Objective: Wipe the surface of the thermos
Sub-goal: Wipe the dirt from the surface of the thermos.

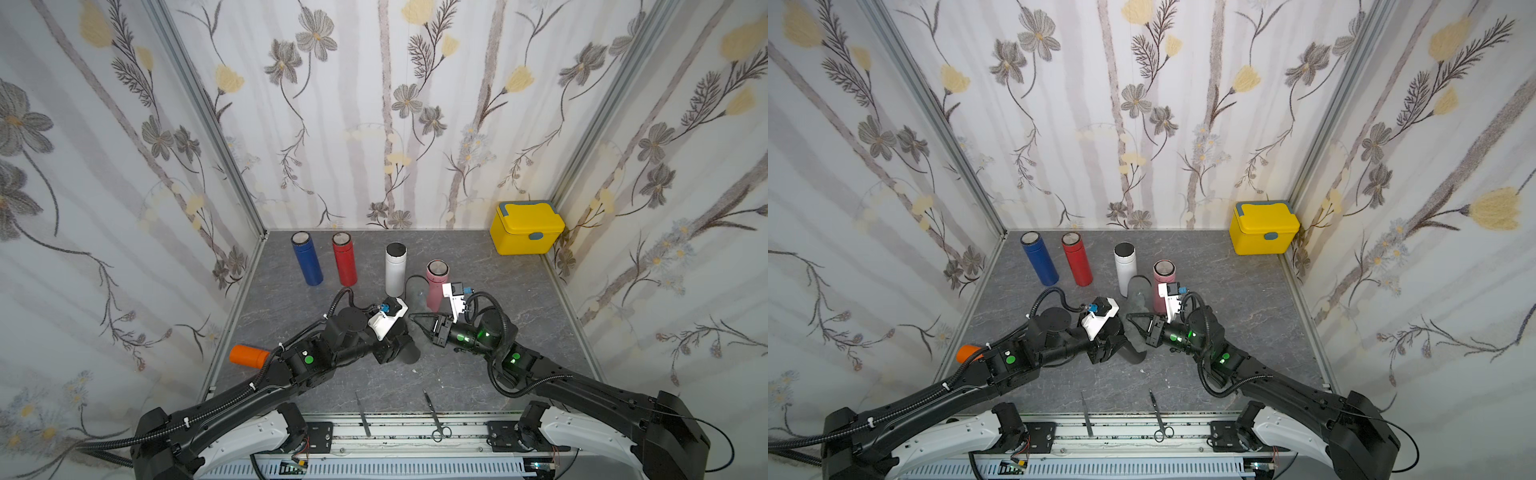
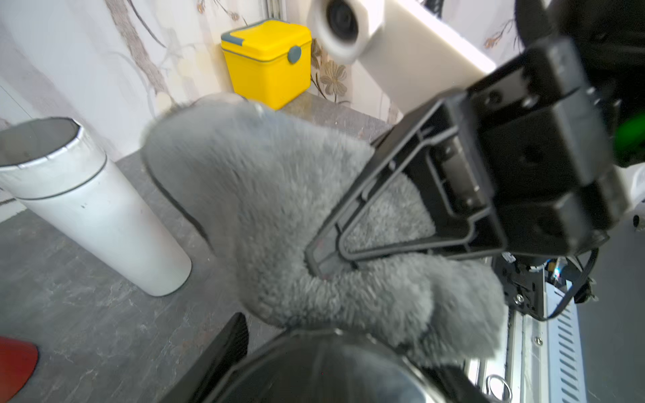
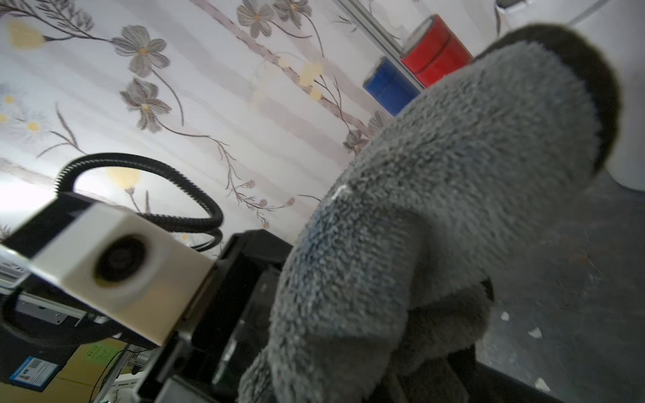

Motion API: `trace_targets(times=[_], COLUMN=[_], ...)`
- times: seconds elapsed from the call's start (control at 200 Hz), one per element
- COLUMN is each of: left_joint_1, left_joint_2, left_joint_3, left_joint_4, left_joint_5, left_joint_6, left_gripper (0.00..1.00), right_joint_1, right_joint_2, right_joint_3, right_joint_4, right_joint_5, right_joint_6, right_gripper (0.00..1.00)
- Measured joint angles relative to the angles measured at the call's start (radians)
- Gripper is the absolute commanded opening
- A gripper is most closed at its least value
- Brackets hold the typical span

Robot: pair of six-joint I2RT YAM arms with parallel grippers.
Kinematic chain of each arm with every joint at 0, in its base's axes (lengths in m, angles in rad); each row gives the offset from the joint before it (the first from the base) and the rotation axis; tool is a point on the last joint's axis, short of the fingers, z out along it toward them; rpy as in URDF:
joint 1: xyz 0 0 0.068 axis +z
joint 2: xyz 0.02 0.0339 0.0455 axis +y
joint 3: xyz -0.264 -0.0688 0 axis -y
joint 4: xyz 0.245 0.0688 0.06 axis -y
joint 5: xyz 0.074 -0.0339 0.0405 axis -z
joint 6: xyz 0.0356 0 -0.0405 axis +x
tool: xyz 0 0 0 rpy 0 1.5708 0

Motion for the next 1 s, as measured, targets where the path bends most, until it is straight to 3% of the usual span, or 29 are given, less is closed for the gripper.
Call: trace_targets(times=[0.235, 0.435, 0.63, 0.774, 1.004], left_joint_1=[0.001, 0.001, 0.0, -0.001, -0.001], left_joint_2=[-0.019, 0.0, 0.005, -0.012, -0.03], left_joint_3=[-0.005, -0.019, -0.048, -0.108, -0.147], left_joint_4=[0.087, 0.106, 0.11, 0.125, 0.158], left_joint_5=[-0.011, 0.01, 0.024, 0.024, 0.007], left_joint_6=[-0.019, -0.026, -0.047, -0.065, -0.086], left_gripper=[0.0, 0.0, 0.0, 0.0, 0.0], right_joint_1=[0.113, 0.117, 0.119, 0.14, 0.219], right_joint_2=[-0.149, -0.227, -0.146, -0.046, -0.048], right_joint_3=[-0.119, -0.129, -0.105, -0.215, -0.293], right_joint_4=[-0.216, -0.156, -0.017, 0.1, 0.05], right_joint_5=[0.208, 0.27, 0.269, 0.257, 0.349], right_joint_6=[-0.043, -0.072, -0.086, -0.043, -0.019], right_gripper=[0.0, 0.0, 0.0, 0.0, 0.0])
